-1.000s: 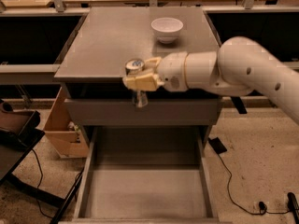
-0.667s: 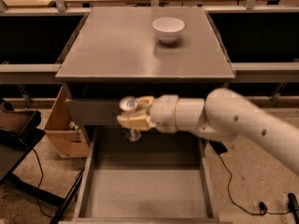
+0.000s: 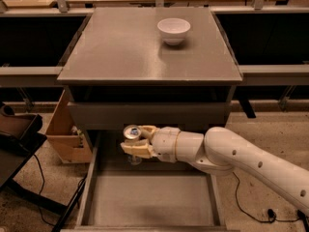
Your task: Place redbull can into middle drawer
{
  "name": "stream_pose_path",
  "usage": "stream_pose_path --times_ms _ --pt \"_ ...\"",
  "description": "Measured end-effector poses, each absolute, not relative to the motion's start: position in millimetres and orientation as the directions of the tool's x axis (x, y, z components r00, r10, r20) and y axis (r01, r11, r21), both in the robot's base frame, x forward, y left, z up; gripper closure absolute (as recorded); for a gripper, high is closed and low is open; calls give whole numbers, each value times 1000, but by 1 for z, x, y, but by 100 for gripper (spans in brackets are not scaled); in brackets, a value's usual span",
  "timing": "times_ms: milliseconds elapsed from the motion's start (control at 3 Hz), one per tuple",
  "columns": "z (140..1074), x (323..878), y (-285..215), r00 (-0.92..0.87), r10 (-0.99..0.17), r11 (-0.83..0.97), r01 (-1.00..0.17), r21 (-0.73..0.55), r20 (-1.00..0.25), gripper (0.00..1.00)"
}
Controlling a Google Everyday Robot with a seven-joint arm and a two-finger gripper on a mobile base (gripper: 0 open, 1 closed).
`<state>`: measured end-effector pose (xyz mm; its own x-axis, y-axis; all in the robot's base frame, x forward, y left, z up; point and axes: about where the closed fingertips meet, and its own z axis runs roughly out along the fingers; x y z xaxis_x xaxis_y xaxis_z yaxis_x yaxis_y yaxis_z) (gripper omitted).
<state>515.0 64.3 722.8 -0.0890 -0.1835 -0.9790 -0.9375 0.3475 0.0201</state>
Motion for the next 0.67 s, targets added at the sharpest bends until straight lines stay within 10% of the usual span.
stream_pose_path --times_ms 667 --pt "622 491 61 -159 -195 352 -932 82 -968 100"
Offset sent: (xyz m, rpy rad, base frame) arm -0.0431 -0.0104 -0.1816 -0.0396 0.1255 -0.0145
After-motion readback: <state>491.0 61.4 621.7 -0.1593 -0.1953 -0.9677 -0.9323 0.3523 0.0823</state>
